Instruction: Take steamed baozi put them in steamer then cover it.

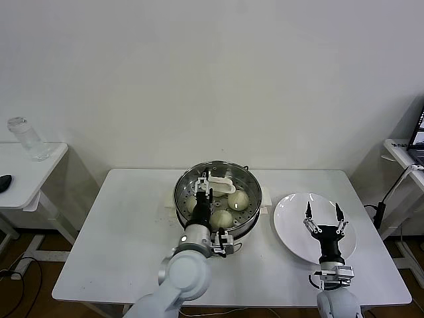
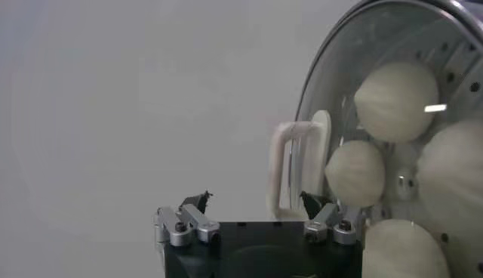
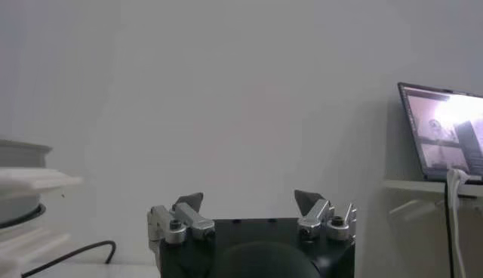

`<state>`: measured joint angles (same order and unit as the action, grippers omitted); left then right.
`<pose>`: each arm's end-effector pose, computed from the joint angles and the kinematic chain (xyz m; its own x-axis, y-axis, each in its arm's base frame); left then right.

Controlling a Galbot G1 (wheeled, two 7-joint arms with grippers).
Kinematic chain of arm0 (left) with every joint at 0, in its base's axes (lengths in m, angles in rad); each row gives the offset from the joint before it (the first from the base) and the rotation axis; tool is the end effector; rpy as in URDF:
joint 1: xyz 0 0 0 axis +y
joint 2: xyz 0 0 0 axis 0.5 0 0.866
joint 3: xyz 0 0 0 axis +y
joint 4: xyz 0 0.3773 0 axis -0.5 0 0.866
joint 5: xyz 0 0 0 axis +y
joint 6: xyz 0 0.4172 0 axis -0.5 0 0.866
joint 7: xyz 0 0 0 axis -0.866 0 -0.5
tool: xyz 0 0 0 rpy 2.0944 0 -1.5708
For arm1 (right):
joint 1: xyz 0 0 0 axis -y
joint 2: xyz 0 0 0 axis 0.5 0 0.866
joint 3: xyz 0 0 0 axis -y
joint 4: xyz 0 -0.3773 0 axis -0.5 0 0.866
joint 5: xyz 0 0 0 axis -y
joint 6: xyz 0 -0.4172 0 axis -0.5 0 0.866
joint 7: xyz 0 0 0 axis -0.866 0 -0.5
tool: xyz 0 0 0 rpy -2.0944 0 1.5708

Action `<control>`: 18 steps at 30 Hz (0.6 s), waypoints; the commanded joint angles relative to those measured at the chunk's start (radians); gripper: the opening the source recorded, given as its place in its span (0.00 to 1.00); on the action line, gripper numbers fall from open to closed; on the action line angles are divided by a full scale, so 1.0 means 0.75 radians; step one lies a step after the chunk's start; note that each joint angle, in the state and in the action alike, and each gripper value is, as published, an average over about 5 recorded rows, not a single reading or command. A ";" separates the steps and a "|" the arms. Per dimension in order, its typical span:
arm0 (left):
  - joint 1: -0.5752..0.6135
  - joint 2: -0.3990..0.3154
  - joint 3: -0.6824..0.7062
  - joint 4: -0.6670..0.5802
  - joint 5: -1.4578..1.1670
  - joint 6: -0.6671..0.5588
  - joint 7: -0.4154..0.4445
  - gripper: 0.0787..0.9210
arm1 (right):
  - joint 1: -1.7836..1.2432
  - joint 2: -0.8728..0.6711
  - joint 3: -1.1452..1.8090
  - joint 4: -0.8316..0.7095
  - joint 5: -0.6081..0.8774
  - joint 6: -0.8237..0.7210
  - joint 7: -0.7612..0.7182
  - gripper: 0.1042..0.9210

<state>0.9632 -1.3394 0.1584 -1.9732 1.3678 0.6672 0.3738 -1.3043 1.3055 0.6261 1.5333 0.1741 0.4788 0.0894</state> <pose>0.3191 -0.1865 -0.2378 -0.9875 0.1217 0.0998 0.1173 0.1467 0.9822 0.3075 -0.1442 -0.4614 -0.9652 0.1439 -0.2185 0.1678 0.9813 -0.0949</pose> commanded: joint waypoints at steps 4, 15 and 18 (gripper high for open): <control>0.138 0.147 -0.289 -0.343 -0.370 -0.024 -0.102 0.88 | -0.026 -0.028 -0.015 0.047 0.049 -0.129 0.044 0.88; 0.368 0.092 -0.966 -0.009 -1.570 -0.718 -0.612 0.88 | -0.047 -0.049 -0.037 0.131 0.230 -0.264 0.053 0.88; 0.413 0.079 -1.077 0.108 -1.764 -0.900 -0.515 0.88 | -0.046 -0.047 -0.050 0.140 0.260 -0.293 0.064 0.88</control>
<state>1.1268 -1.2704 -0.2231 -2.0926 0.7892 0.4649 0.1253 -1.3357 1.2730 0.6039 1.6015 0.2676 0.3517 0.1176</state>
